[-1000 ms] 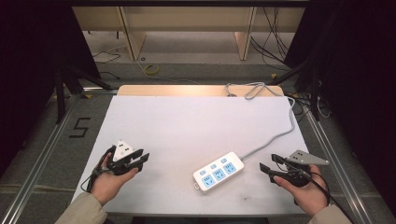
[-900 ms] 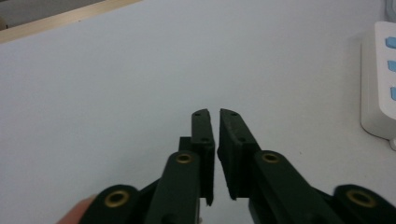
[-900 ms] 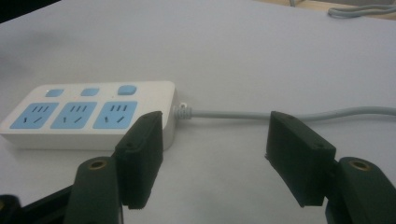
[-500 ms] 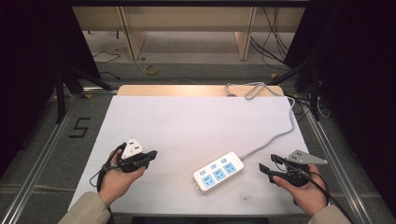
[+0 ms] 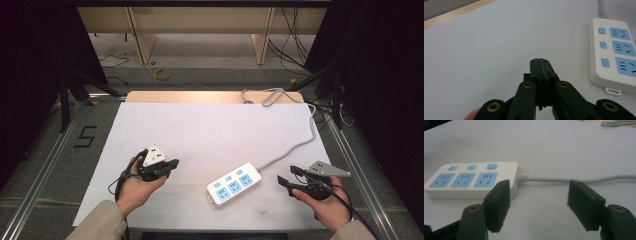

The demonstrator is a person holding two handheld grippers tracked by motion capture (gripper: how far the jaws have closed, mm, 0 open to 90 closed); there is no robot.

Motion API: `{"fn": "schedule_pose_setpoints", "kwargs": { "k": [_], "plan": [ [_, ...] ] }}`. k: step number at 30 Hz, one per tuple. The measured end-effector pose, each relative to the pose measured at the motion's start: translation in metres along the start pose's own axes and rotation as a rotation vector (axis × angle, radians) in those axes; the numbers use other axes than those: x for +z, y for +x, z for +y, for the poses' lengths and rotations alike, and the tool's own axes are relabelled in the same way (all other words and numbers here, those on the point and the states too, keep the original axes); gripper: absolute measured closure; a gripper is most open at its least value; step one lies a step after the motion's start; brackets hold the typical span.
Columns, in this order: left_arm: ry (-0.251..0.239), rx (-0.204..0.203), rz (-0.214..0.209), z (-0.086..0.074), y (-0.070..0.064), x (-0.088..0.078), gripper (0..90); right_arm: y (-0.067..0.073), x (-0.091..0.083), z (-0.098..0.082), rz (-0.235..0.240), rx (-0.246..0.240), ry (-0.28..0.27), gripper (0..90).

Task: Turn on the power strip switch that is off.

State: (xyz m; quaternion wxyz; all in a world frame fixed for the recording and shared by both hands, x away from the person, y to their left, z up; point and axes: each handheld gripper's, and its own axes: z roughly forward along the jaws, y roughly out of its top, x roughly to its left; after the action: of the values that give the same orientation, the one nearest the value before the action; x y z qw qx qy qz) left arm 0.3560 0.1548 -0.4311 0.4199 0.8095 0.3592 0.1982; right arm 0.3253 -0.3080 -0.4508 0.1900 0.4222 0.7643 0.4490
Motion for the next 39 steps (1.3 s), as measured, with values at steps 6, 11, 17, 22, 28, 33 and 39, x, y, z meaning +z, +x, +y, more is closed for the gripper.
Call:
{"fn": "schedule_pose_setpoints", "kwargs": {
  "k": [6,11,17,22,28,33,39],
  "plan": [
    [-0.009,0.006,-0.014,0.008,-0.003,0.005,89.7,0.0,0.001,-0.001,0.001,0.003,0.004,34.5],
    [-0.008,0.007,-0.021,0.012,-0.005,0.01,89.7,0.0,0.0,-0.001,0.0,0.003,0.006,34.1],
    [-0.003,0.02,-0.031,0.017,-0.007,0.015,89.7,-0.001,0.0,-0.002,-0.002,0.002,0.009,33.8],
    [0.002,0.034,-0.047,0.022,-0.011,0.021,89.7,-0.001,-0.003,-0.004,-0.005,0.009,0.011,33.4],
    [0.001,0.047,-0.063,0.028,-0.017,0.026,89.8,-0.001,-0.004,-0.005,-0.009,0.01,0.014,33.1],
    [-0.001,0.05,-0.072,0.031,-0.019,0.03,89.8,-0.001,-0.005,-0.006,-0.01,0.012,0.012,33.1],
    [0.0,0.068,-0.079,0.035,-0.022,0.033,89.8,-0.001,-0.006,-0.006,-0.012,0.013,0.009,33.0]
  ]
}}
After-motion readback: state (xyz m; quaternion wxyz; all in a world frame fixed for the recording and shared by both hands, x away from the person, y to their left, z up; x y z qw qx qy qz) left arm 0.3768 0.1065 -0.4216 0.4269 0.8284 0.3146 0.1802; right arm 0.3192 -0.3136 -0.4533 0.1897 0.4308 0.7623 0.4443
